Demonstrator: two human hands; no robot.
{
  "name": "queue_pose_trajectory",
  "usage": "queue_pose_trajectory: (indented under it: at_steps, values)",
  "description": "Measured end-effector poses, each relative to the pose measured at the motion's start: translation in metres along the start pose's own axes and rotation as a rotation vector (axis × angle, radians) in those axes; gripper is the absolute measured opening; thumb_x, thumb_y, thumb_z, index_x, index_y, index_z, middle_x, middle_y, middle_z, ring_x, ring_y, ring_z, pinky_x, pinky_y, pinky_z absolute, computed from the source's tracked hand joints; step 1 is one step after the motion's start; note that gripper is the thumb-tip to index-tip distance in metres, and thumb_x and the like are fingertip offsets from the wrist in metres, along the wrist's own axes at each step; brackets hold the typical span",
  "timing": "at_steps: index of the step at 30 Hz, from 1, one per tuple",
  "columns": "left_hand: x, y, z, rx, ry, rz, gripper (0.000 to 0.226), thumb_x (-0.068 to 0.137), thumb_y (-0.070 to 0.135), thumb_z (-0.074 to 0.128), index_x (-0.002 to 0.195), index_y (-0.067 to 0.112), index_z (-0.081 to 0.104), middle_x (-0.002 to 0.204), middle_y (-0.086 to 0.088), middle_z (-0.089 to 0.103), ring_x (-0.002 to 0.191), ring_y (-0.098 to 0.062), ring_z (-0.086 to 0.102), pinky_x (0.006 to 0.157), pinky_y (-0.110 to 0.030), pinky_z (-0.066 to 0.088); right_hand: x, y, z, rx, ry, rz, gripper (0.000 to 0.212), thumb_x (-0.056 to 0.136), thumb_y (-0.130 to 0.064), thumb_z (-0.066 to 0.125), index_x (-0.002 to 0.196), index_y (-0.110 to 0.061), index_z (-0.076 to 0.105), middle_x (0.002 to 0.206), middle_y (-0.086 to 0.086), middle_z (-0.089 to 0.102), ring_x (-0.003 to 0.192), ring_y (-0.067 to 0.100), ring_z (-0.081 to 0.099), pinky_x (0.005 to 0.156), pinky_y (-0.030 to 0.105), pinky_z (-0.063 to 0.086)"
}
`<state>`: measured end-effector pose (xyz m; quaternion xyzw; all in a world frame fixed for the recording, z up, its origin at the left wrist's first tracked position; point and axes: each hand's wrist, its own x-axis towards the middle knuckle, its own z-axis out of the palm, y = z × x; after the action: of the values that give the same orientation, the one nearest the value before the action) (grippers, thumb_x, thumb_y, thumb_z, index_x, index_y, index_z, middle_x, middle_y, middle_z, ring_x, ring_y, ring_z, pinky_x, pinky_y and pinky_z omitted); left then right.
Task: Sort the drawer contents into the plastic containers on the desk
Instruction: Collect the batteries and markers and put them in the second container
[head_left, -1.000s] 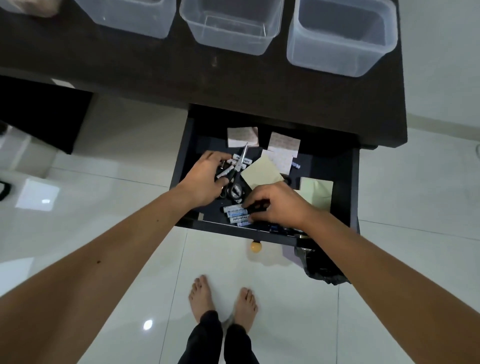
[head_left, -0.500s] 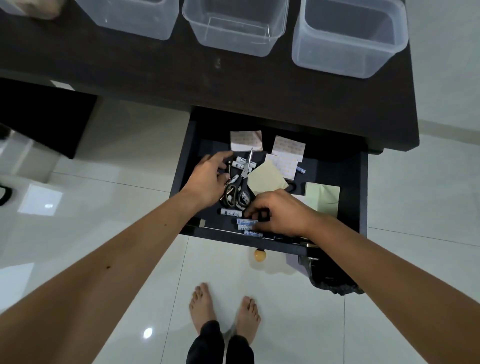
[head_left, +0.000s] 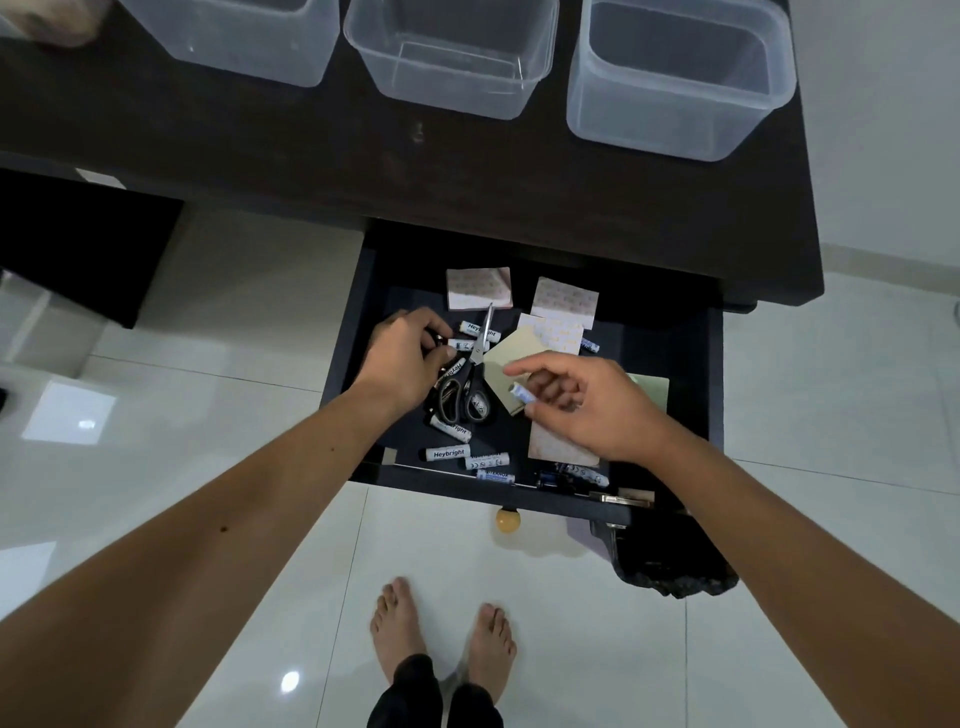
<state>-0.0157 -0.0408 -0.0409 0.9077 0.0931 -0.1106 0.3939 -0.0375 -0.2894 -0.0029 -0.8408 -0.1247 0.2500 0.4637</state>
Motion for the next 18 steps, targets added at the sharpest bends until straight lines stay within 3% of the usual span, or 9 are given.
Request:
queue_pose_trajectory:
  at_steps: [3,6,10,13,16,18]
  values:
    - [-0.003,0.001,0.0,0.026,0.021,0.027,0.015,0.095,0.014,0.076,0.109,0.015,0.071,0.107,-0.003,0.057,0.077,-0.003,0.05,0.08,-0.023,0.046,0.002,0.003,-0.007,-0.039,0.056,0.018,0.034,0.091,-0.003,0.074,0.11,-0.031,0.077,0.095,0.0,0.075,0.081,0.028,0.07,0.079,0.043,0.062]
    - [-0.004,0.002,0.001,0.077,0.024,0.068,0.014,0.094,0.013,0.076,0.106,0.012,0.069,0.117,-0.001,0.052,0.078,-0.01,0.051,0.082,-0.024,0.045,0.009,0.002,-0.007,-0.068,0.126,0.03,0.022,0.092,-0.009,0.07,0.102,-0.029,0.071,0.092,0.0,0.07,0.08,0.025,0.067,0.079,0.046,0.059]
    - [-0.002,0.0,0.001,0.124,-0.008,0.142,0.024,0.092,0.016,0.078,0.114,0.016,0.067,0.122,-0.004,0.053,0.082,-0.018,0.054,0.082,-0.029,0.05,0.026,-0.007,-0.003,-0.153,0.174,0.04,0.016,0.095,-0.013,0.061,0.102,-0.027,0.064,0.079,-0.007,0.059,0.064,0.012,0.052,0.067,0.03,0.046]
    - [-0.001,0.0,0.001,0.122,-0.036,0.163,0.021,0.092,0.019,0.079,0.111,0.018,0.07,0.117,-0.004,0.054,0.084,-0.019,0.055,0.082,-0.032,0.052,0.039,-0.008,-0.001,-0.174,0.196,0.026,0.014,0.1,-0.02,0.061,0.107,-0.029,0.07,0.07,-0.008,0.06,0.053,0.005,0.046,0.057,0.02,0.042]
    - [-0.001,0.0,0.002,0.136,-0.032,0.149,0.015,0.094,0.017,0.077,0.107,0.013,0.07,0.116,-0.004,0.055,0.085,-0.02,0.055,0.081,-0.031,0.048,0.052,-0.004,0.003,-0.255,0.192,-0.007,0.016,0.1,-0.03,0.066,0.114,-0.032,0.075,0.103,-0.007,0.073,0.072,-0.003,0.062,0.074,0.018,0.052]
    - [-0.001,0.0,0.002,0.119,-0.021,0.129,0.013,0.096,0.013,0.073,0.106,0.009,0.065,0.116,-0.008,0.057,0.09,-0.024,0.057,0.082,-0.032,0.047,0.059,-0.002,0.006,-0.252,0.23,-0.017,0.015,0.098,-0.029,0.07,0.112,-0.028,0.078,0.11,-0.007,0.072,0.088,0.002,0.068,0.084,0.024,0.057]
